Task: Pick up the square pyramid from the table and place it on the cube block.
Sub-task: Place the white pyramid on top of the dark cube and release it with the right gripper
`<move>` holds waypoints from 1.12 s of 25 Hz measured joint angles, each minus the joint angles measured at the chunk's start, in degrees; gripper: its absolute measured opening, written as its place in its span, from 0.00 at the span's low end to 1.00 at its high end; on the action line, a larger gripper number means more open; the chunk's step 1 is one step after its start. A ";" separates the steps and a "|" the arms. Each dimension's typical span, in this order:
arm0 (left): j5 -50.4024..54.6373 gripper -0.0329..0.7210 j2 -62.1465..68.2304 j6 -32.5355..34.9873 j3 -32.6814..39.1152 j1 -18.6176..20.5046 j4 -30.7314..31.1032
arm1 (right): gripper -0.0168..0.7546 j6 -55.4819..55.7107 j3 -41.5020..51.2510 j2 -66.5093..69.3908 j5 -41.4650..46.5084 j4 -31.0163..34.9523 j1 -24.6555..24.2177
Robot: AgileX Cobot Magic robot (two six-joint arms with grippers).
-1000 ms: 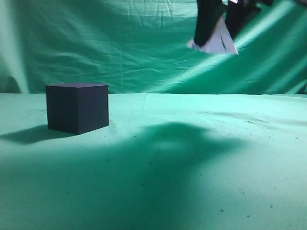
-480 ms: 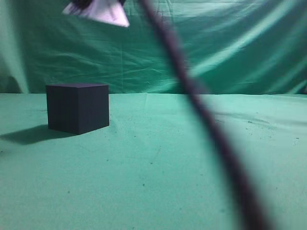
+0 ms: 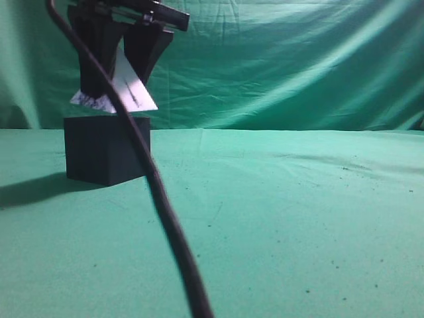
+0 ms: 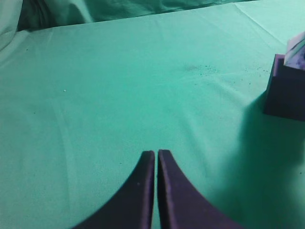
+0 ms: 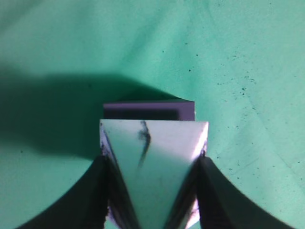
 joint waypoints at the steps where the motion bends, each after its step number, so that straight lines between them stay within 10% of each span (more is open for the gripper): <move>1: 0.00 0.04 0.00 0.00 0.00 0.00 0.00 | 0.49 0.00 0.00 0.10 0.00 0.00 0.00; 17: 0.00 0.04 0.00 0.00 0.00 0.00 0.00 | 0.49 -0.27 -0.13 1.23 -3.62 0.31 0.00; 22: 0.00 0.04 0.00 0.00 0.00 0.00 0.00 | 0.85 -0.27 -1.04 1.23 -2.60 0.31 0.00; 28: 0.00 0.04 0.00 0.00 0.00 0.00 0.00 | 0.85 1.51 -11.94 1.55 4.39 0.31 0.00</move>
